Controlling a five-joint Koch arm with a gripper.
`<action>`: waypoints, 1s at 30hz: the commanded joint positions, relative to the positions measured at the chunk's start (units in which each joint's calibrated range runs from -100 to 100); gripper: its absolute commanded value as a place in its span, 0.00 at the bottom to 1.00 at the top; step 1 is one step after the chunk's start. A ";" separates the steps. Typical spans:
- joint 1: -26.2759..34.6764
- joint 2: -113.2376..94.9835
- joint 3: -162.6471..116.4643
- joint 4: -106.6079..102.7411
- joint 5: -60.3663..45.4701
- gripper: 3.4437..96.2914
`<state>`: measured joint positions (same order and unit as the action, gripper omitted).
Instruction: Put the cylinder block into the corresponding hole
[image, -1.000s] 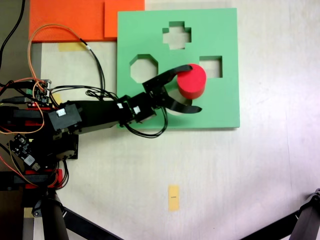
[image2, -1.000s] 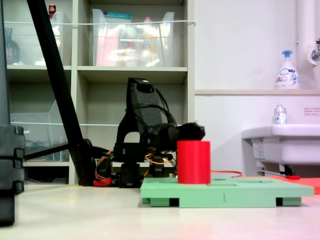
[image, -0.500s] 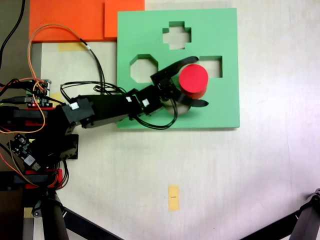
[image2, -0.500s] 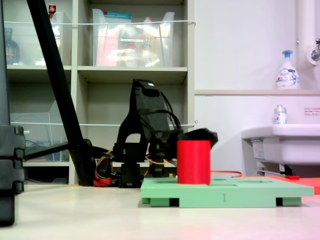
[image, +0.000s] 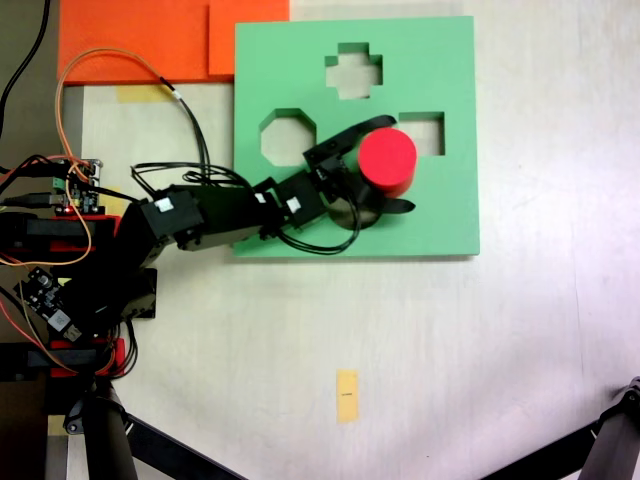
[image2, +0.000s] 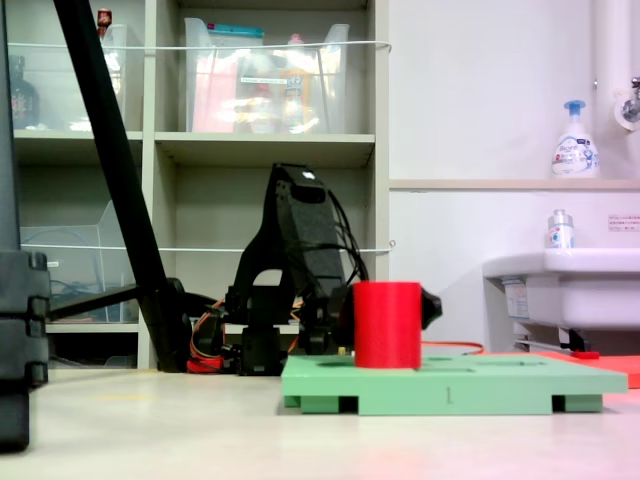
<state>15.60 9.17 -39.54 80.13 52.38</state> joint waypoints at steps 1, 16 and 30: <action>0.44 0.75 2.25 0.81 -0.15 0.72; -0.34 -1.06 -2.24 4.27 -1.17 0.38; -0.49 -10.00 -12.11 8.32 -1.42 0.31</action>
<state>15.12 3.01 -51.69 82.67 51.11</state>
